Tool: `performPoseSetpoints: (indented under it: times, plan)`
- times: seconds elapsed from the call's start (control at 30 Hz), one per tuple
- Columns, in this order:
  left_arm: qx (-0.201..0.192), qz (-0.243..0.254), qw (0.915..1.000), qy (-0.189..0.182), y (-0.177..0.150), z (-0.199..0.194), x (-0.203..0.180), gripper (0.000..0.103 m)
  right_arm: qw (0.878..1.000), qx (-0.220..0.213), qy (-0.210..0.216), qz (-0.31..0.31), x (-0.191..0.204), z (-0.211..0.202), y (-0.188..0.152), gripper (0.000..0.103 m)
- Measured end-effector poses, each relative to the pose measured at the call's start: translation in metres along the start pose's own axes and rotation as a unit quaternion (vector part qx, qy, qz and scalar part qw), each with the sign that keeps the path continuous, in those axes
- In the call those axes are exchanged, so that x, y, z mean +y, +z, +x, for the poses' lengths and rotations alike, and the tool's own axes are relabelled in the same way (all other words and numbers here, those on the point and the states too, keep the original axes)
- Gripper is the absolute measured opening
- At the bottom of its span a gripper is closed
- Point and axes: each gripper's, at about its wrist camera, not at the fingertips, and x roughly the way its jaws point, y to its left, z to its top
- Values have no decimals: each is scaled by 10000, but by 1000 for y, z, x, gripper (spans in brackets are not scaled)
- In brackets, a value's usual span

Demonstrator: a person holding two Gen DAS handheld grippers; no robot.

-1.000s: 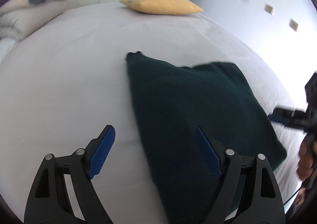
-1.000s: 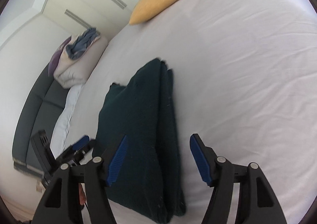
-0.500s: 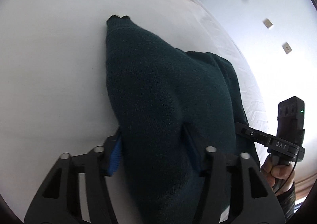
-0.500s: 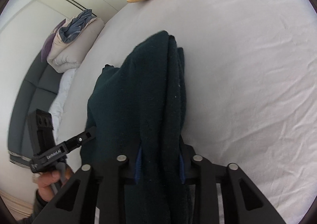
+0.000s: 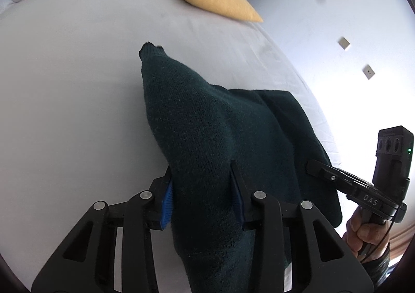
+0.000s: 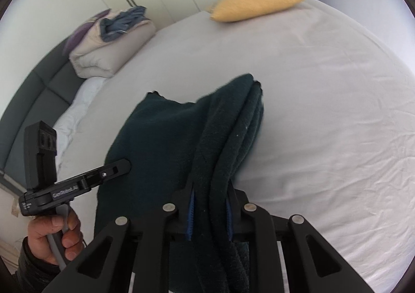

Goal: Fold small clothes

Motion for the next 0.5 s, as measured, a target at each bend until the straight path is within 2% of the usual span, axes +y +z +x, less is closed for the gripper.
performPoseSetpoints:
  times: [0.23, 0.4, 0.43, 0.5]
  plan:
    - [-170, 17, 9994, 316, 3, -28, 36, 35, 9996, 6, 225, -180, 51, 26, 3, 20]
    - [109, -69, 9983, 565, -12, -6, 71, 37, 9992, 261, 276, 99, 49, 67, -6, 21]
    - [175, -127, 9977, 646, -18, 3, 79, 41, 9989, 375, 179, 203, 44, 81, -10, 21]
    - [60, -207, 9979, 613, -24, 8, 85, 49, 9976, 505, 132, 460, 30, 95, -18, 29]
